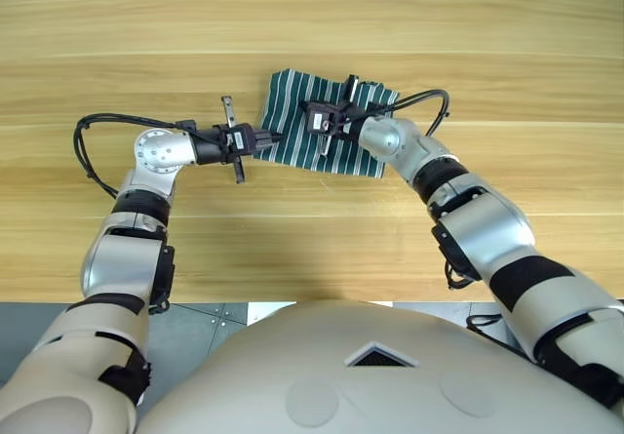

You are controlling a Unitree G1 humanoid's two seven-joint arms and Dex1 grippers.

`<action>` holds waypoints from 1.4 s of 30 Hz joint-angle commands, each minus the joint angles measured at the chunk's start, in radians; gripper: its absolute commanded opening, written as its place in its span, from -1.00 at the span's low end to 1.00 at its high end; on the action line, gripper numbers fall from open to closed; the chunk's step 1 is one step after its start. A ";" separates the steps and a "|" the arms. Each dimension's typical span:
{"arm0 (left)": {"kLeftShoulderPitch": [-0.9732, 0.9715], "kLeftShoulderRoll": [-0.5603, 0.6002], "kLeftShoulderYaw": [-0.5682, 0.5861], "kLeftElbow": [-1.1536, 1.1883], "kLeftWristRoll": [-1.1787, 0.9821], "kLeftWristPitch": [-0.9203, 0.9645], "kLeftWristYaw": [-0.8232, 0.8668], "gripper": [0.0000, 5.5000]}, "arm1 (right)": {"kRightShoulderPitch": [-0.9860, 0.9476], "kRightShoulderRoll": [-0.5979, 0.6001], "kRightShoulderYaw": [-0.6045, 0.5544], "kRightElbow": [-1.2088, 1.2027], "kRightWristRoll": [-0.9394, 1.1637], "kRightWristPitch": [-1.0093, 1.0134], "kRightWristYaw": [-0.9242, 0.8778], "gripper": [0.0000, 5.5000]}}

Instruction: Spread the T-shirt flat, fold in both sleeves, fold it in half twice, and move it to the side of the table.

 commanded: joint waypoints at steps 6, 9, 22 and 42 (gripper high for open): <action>-0.044 0.031 -0.111 0.075 0.164 0.036 0.237 -1.00 | 0.024 -0.052 -0.037 0.057 0.033 0.105 0.012 -0.99; -0.045 0.001 -0.048 0.032 0.007 -0.022 0.166 -1.00 | 0.034 -0.088 -0.081 0.089 0.062 0.193 -0.003 -0.99; 0.034 -0.036 0.146 -0.305 -0.541 0.114 -0.163 -1.00 | 0.046 -0.249 -0.335 0.113 0.253 0.387 -0.084 -0.99; 0.191 -0.035 0.227 -0.395 -0.539 0.147 -0.118 -1.00 | 0.125 -0.480 -0.619 0.071 0.433 0.254 -0.069 -0.99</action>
